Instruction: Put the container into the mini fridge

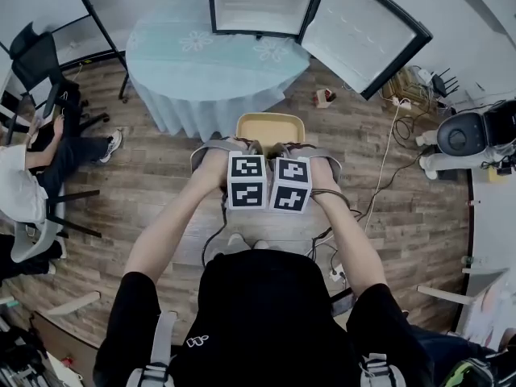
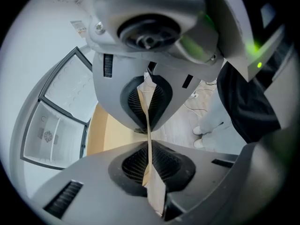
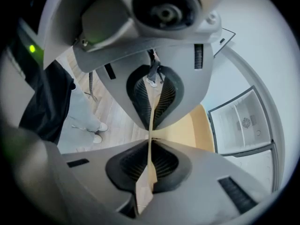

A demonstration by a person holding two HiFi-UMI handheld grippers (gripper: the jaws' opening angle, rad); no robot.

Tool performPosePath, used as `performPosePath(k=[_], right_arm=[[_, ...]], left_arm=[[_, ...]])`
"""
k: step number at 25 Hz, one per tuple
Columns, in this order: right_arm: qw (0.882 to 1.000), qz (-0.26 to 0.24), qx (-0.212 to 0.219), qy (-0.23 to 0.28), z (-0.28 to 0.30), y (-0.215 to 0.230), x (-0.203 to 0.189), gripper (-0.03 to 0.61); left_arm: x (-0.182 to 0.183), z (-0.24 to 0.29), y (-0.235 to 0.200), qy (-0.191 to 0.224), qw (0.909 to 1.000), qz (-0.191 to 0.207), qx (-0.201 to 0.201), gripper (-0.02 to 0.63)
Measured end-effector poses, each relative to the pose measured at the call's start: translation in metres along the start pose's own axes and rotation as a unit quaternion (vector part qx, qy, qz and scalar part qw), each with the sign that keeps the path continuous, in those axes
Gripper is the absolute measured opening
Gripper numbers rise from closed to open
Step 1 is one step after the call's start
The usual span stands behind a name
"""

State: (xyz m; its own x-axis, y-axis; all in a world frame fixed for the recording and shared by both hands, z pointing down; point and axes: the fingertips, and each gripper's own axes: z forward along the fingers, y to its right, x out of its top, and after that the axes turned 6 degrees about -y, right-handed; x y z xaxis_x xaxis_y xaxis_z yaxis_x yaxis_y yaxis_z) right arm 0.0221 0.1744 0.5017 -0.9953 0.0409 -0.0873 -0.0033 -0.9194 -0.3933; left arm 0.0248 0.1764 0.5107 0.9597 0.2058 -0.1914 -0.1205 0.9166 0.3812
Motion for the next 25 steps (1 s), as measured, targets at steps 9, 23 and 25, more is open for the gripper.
performPosePath(k=[9,23,25], right_arm=[[1.000,0.005,-0.004,0.004,0.004,0.000,0.012,0.009],[1.000,0.006,-0.012,-0.004,0.009,0.007,0.041,0.009],[1.000,0.007,-0.018,-0.005,0.009,0.011,0.046,0.009]], left_arm=[[-0.012,-0.001,0.000,-0.001,1.0000,0.000,0.002,0.023],[-0.042,-0.006,-0.003,0.002,0.9998,0.010,0.015,0.023],[-0.047,-0.008,-0.006,0.002,0.9997,0.011,0.022,0.023]])
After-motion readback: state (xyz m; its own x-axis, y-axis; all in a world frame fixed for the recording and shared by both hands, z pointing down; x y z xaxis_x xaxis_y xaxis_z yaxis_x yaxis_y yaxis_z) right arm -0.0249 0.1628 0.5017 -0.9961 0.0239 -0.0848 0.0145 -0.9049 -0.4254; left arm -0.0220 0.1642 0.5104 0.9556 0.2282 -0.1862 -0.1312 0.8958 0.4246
